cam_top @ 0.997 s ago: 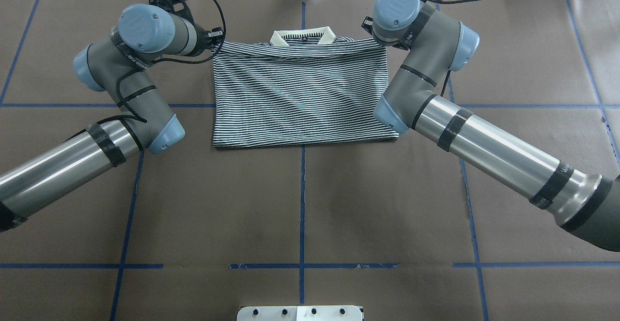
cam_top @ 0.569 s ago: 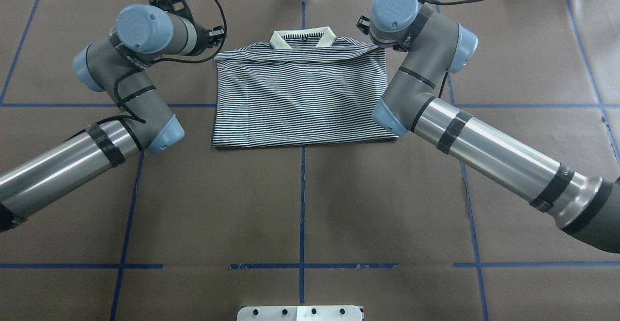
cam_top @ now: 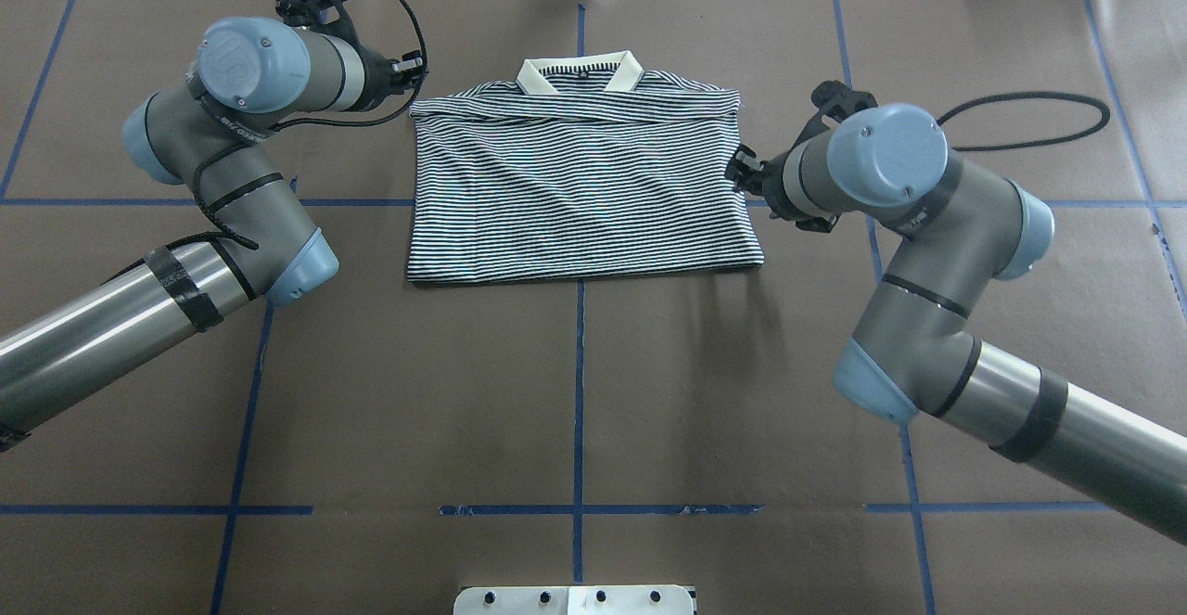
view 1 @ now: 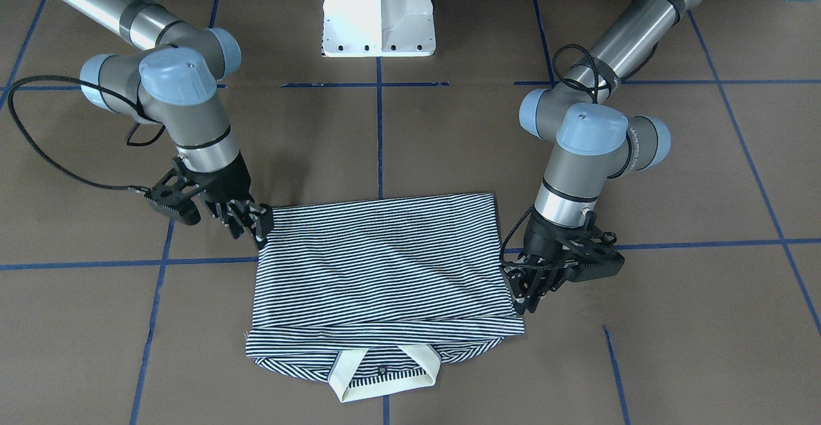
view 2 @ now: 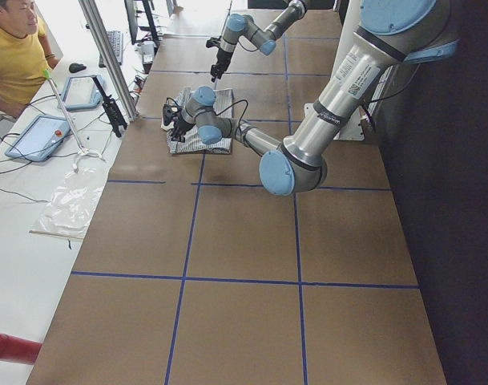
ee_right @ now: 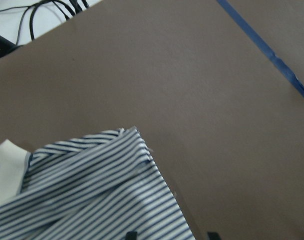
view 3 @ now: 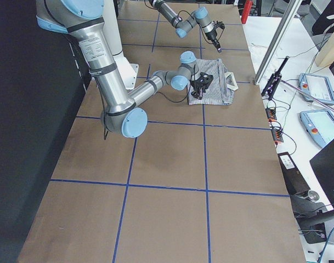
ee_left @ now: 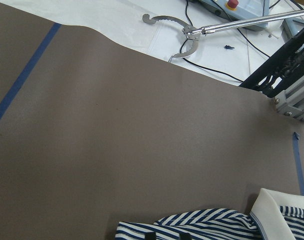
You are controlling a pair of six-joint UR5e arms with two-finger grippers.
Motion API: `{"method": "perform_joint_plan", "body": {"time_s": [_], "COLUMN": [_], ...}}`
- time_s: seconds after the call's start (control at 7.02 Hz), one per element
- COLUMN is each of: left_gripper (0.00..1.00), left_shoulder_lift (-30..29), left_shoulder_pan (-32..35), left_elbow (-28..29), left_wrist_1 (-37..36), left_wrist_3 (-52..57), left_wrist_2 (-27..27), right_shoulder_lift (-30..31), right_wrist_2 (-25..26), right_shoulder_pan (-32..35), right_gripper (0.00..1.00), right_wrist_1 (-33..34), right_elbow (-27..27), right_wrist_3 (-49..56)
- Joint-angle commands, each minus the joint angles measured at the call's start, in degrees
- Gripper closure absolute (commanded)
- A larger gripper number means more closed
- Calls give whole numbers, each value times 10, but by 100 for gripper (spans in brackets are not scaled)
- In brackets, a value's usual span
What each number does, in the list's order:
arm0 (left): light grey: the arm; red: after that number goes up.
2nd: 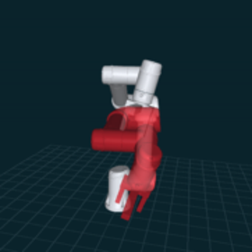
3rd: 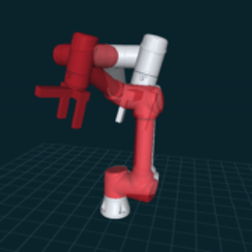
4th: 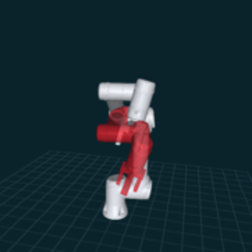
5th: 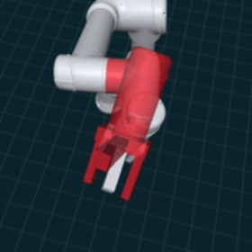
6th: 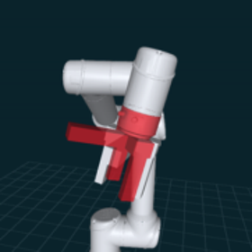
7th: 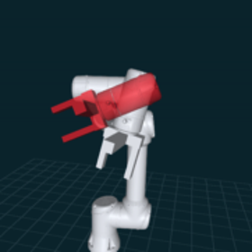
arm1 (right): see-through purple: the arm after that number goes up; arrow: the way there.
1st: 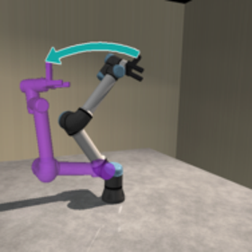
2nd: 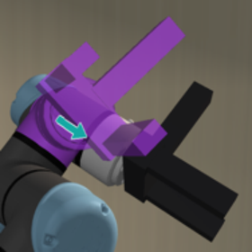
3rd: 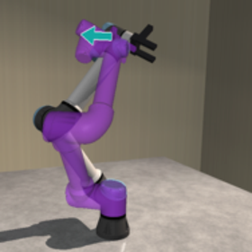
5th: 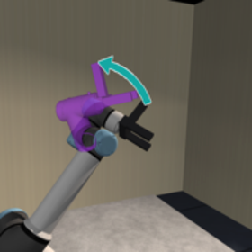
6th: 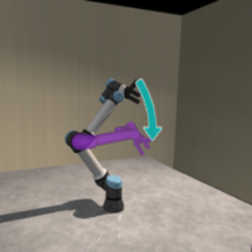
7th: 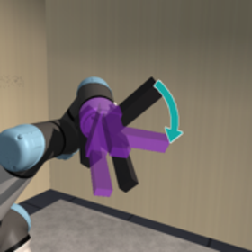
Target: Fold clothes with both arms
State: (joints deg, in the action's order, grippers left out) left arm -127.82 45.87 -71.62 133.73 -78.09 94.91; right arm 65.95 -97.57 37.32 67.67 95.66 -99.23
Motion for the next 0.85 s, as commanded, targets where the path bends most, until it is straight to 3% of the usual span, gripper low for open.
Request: {"method": "perform_joint_plan", "body": {"time_s": [0.0,0.71], "left_gripper": [72,71], "left_shoulder_lift": [6,6], "left_shoulder_pan": [-3,-3], "left_elbow": [-5,-5], "left_wrist_1": [5,3], "left_wrist_3": [-2,-1], "left_wrist_2": [-1,-3], "right_shoulder_lift": [26,0], "right_wrist_2": [37,63], "right_shoulder_pan": [-47,-51], "right_gripper": [37,37], "right_wrist_1": [1,-1], "right_elbow": [23,-36], "right_wrist_3": [-39,-39]}}
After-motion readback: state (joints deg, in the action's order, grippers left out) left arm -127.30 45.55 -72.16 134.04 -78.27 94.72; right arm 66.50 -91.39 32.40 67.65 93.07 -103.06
